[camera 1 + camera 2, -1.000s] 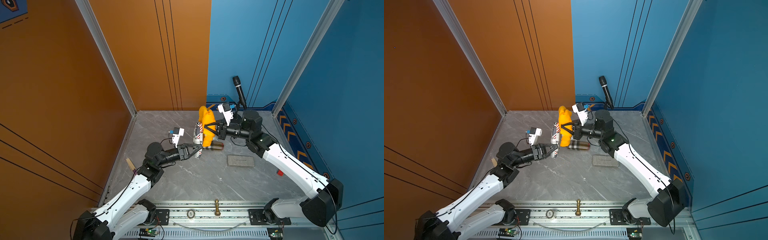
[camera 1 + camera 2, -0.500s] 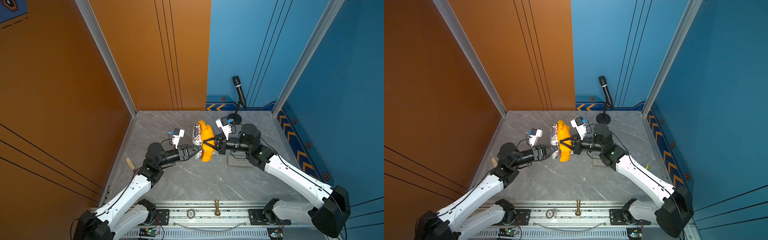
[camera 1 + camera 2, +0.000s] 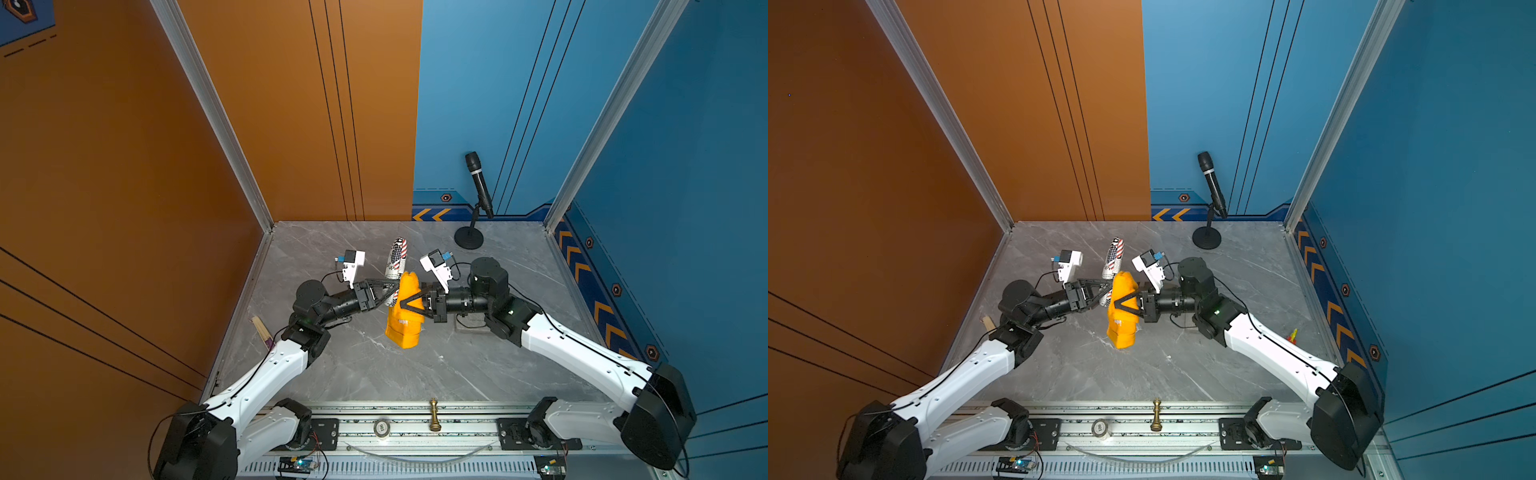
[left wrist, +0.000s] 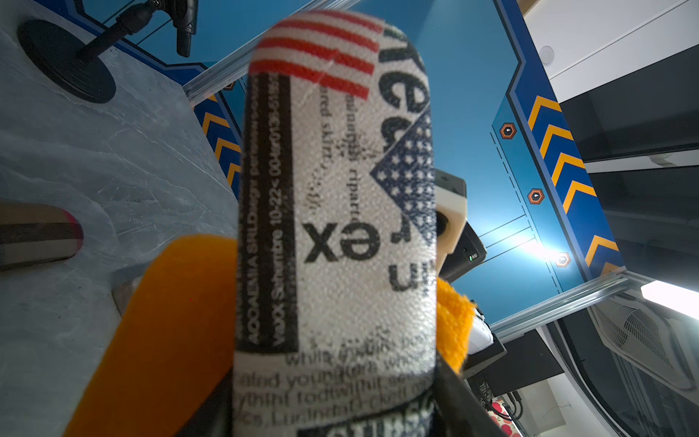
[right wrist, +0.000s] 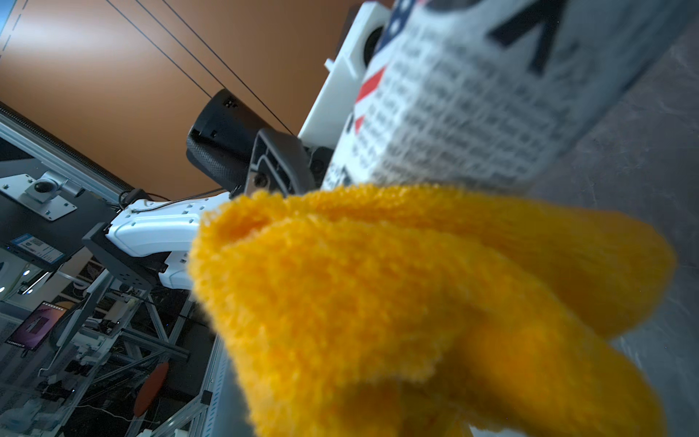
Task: Wipe the eyeglass case
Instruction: Wipe the dirt from the eyeglass case.
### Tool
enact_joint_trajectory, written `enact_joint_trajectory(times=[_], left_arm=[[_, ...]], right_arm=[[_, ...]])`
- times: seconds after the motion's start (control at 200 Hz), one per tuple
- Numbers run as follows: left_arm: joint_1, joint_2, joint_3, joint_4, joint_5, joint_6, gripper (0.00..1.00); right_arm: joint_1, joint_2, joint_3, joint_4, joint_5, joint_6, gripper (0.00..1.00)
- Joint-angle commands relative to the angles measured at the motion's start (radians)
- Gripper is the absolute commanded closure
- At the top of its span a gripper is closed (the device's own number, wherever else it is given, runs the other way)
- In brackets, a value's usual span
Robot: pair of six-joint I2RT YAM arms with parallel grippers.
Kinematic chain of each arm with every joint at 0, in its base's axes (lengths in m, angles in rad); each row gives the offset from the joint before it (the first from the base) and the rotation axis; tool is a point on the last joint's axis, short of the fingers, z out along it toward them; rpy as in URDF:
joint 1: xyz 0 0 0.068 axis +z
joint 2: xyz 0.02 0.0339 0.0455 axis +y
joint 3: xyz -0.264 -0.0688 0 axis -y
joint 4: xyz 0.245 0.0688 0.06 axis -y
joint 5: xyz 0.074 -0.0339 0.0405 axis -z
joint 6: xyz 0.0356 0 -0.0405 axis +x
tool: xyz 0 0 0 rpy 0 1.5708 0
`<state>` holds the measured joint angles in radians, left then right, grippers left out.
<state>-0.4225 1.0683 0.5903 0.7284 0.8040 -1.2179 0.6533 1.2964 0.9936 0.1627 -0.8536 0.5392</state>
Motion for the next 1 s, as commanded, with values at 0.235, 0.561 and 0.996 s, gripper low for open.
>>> enact_joint_trajectory(times=[0.235,0.561,0.996], left_arm=[[-0.067,0.063,-0.006,0.01,0.248,0.017,0.71],[-0.079,0.103,0.348,-1.231,0.153,0.973,0.71],[-0.191,0.315,0.578,-1.515,-0.289,1.539,0.72]], right_arm=[[-0.188,0.13,0.305,-0.033,0.101,-0.109,1.0],[-0.303,0.012,0.293,-0.277,0.245,-0.143,1.0],[-0.302,-0.191,0.193,-0.609,0.38,-0.197,1.0]])
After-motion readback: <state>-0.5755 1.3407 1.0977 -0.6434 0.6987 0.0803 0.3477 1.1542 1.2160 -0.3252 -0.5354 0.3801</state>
